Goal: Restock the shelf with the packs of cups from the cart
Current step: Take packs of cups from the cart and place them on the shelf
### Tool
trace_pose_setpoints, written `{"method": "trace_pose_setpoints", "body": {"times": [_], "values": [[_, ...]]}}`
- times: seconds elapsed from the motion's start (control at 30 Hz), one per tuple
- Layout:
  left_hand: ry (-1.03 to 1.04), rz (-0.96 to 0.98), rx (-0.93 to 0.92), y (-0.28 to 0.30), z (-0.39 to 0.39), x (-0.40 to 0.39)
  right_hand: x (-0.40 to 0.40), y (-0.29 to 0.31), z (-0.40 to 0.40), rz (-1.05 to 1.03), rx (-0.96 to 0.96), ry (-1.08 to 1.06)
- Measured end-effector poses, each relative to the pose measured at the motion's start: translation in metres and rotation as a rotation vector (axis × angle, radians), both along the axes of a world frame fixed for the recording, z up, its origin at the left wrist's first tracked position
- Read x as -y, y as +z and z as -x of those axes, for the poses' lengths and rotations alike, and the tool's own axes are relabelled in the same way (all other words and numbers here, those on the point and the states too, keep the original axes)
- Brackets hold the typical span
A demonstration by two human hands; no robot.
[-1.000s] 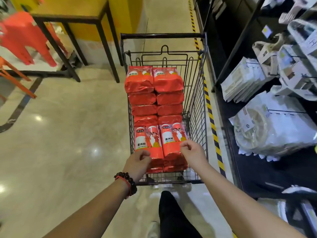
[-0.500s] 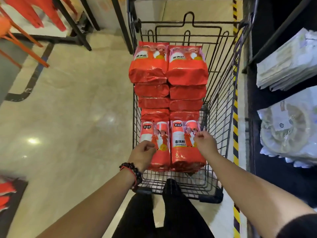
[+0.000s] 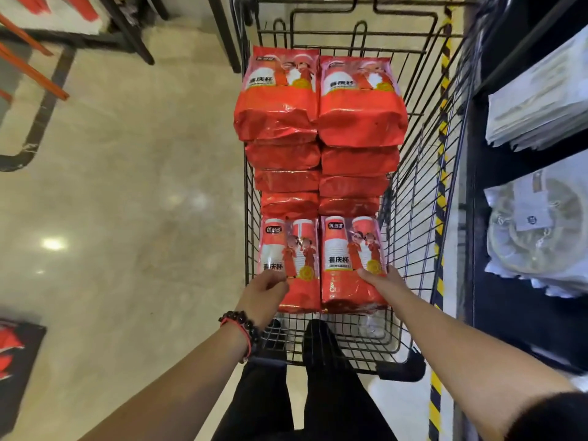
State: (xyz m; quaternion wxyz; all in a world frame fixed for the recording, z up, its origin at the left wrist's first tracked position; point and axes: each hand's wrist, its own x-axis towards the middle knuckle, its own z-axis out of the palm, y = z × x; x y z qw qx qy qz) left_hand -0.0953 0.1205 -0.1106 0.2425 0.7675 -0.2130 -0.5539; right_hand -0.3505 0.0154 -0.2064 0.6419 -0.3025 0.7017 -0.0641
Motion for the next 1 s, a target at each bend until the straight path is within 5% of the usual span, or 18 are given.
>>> {"method": "trace_pose_setpoints", "body": {"times": [0.4,0.57,0.7,0.9,1.0], "values": [[-0.029,0.032,-0.097,0.014,0.006,0.018,-0.051,0.053,0.009,0.224,0.133,-0.406],[-0.038,-0.027,-0.415,0.031,0.008,0.028,-0.075,0.099,-0.018,0.258,0.249,-0.264],[0.067,0.163,-0.649,0.042,-0.009,0.031,-0.08,0.12,-0.055,0.298,0.278,-0.066],[0.244,0.222,-0.395,0.041,-0.052,0.01,-0.066,0.117,-0.088,0.13,0.339,0.127],[0.308,0.239,-0.352,0.038,-0.076,-0.008,-0.051,0.092,-0.099,0.103,0.181,0.061]]}}
